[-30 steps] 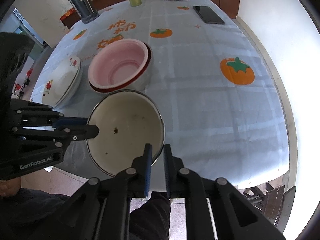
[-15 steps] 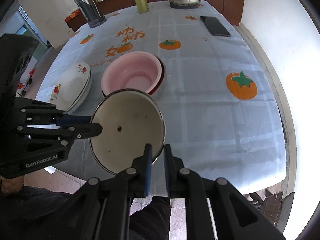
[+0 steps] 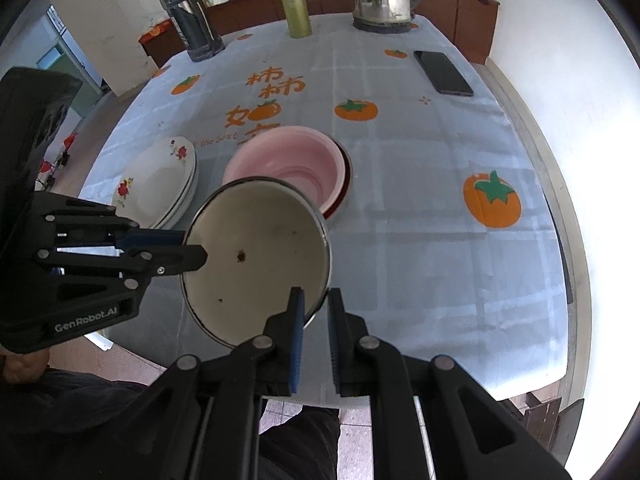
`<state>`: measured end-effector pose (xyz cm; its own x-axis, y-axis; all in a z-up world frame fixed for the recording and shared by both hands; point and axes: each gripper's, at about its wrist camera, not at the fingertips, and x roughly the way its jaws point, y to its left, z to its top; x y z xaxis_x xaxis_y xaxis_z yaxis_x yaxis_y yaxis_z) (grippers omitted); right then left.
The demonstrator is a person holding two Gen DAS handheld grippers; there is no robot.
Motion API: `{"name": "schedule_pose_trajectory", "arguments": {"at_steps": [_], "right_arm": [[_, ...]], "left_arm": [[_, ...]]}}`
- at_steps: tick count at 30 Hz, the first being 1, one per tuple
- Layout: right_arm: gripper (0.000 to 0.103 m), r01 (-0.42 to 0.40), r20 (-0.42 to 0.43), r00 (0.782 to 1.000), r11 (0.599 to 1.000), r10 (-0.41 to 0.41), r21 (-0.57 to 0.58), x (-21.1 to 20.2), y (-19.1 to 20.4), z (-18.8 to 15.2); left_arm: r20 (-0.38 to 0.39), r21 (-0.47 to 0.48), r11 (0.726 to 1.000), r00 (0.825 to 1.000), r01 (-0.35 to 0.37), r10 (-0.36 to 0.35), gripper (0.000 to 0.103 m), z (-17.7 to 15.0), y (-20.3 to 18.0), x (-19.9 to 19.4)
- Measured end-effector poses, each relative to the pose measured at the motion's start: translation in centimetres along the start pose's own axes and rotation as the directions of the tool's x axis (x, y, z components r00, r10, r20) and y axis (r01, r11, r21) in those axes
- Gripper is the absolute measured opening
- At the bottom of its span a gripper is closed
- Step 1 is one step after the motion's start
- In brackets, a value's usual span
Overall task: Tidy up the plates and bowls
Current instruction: 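Lift the cream enamel bowl with both grippers over the pink bowl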
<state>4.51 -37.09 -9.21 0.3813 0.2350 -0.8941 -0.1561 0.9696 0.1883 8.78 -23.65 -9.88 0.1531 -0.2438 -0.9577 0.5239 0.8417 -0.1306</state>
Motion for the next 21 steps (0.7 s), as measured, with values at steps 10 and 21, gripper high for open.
{"name": "schedule_pose_trajectory", "arguments": {"at_steps": [10,21], "right_arm": [[0.011,-0.006,0.009,1.000,1.000,0.006,-0.020,0.1,0.8,1.3],[0.011,-0.014,0.034,0.999,0.999,0.015,-0.036,-0.1,1.6,2.4]], "left_arm": [[0.011,-0.017,1.000,1.000,-0.009,0.009,0.014,0.4,1.3,-0.4],[0.030,-0.038,0.999,0.999,-0.026,0.027,0.014,0.5,1.9,-1.2]]}}
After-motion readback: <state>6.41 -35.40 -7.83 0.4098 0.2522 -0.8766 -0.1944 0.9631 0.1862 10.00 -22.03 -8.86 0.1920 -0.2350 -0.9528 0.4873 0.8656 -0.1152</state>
